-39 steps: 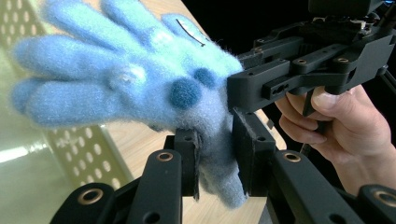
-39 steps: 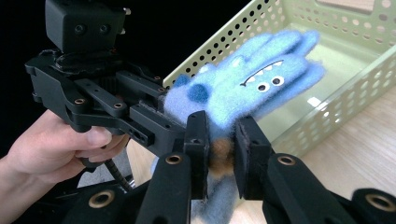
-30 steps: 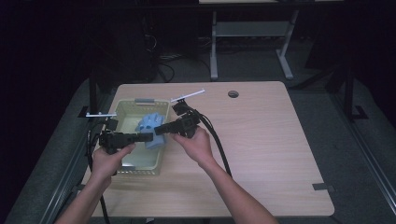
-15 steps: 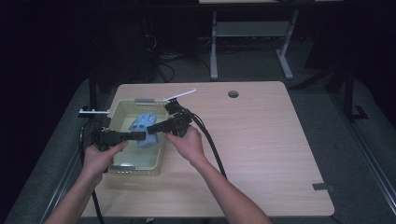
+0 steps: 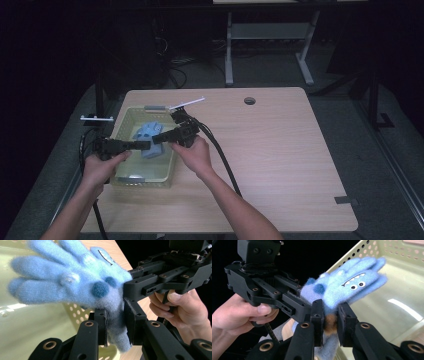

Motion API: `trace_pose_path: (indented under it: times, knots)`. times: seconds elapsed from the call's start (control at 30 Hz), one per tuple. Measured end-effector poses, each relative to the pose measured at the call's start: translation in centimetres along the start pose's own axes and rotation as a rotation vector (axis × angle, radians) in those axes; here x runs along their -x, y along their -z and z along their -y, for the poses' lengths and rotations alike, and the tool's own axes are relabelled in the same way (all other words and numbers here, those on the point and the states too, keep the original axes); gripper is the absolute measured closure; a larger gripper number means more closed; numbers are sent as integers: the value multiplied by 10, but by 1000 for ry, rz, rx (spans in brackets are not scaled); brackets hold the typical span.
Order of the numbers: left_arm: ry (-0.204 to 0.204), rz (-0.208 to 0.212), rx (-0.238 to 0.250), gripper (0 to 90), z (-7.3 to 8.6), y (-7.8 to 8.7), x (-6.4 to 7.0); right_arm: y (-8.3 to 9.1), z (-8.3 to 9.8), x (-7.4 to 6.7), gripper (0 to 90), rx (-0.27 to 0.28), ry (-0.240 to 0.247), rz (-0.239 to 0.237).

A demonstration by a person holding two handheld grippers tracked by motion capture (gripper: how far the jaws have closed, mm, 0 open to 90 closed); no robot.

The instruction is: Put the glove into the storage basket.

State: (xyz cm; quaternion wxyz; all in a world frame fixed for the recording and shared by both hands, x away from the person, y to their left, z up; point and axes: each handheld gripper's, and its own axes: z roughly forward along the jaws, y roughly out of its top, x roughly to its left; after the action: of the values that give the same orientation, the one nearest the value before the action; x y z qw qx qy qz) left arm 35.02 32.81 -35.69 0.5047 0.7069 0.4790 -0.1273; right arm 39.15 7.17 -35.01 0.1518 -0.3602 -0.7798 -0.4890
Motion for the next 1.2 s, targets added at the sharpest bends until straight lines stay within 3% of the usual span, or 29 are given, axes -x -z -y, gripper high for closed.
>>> trace_pose_path:
  times: [0.4,0.73,1.03,1.2]
  knots:
    - [-30,-53,-46,732,-9,15,0,-15,-3,-1,768,10,-11,-40]
    - [-32,-87,-99,733,-14,14,-6,-24,-4,6,763,5,-48,-62]
    - [-14,-117,-106,737,-9,12,-14,-37,-2,11,764,-27,-62,-49]
    - [-15,-155,-131,737,-8,9,-18,-46,0,15,763,-41,-62,-31]
